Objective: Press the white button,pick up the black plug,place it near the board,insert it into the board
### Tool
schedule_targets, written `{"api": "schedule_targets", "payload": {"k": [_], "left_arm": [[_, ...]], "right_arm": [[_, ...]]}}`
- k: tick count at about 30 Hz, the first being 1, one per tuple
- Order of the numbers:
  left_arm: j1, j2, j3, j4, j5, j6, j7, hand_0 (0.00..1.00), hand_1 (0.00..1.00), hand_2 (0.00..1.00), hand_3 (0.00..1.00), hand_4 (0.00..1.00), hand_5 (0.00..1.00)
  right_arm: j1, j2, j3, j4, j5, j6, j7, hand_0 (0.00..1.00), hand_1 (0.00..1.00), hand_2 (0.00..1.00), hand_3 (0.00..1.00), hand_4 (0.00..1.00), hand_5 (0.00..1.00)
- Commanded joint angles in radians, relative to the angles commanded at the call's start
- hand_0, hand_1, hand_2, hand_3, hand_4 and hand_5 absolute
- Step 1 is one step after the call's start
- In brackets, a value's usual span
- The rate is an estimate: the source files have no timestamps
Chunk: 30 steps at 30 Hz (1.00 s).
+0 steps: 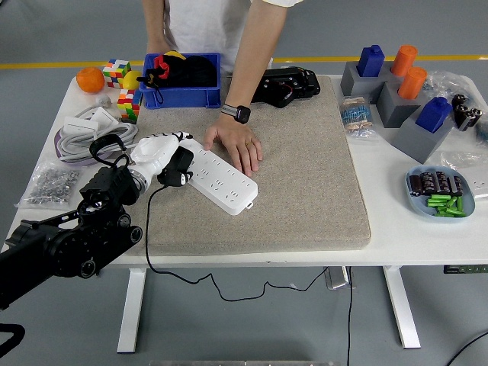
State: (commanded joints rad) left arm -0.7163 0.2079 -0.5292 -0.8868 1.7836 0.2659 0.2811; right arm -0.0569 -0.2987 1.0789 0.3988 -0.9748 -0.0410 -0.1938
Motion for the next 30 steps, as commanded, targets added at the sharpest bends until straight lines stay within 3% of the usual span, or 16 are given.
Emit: {"api": "schedule_targets", "payload": {"k": [2,12,19,26,30], "left_arm": [[0.001,0.001,-0.001,-0.002,0.001,-0.003,-0.002,0.925,0.98,0.96,0.95,0.998,0.405],[0.005,0.004,-0.004,-0.018,0.003,-0.007,-0.012,0.925,0.979,0.958,0.947,0.998,0.407],[0.02,0.013,-0.021,-0.059,0.003,0.015,-0.028,0.925,0.979,0.957,0.944,0.998,0.407],[0.085,0.045,-0.13,-0.188,-0.005,0.108,-0.121,0.923,0.976,0.951,0.931,0.998,0.413],[0.15,0.091,-0.2,-0.288,0.012,0.142,-0.161,0.924,0.967,0.92,0.896,0.998,0.452]], "right_arm": [[0.0,0.001,0.0,0.001,0.0,0.0,0.0,0.698,0.638,0.648,0.59,0.669,0.411],[-0.001,0.001,0.001,0.0,0.0,0.0,0.0,0.698,0.638,0.648,0.59,0.668,0.41],[-0.002,0.003,0.007,0.0,-0.001,0.0,0.0,0.697,0.638,0.648,0.589,0.667,0.41],[-0.004,0.006,0.01,0.001,-0.002,0.0,0.0,0.698,0.638,0.648,0.59,0.668,0.41],[-0.006,0.007,0.014,0.001,-0.004,0.0,0.0,0.698,0.638,0.649,0.59,0.668,0.41]]}}
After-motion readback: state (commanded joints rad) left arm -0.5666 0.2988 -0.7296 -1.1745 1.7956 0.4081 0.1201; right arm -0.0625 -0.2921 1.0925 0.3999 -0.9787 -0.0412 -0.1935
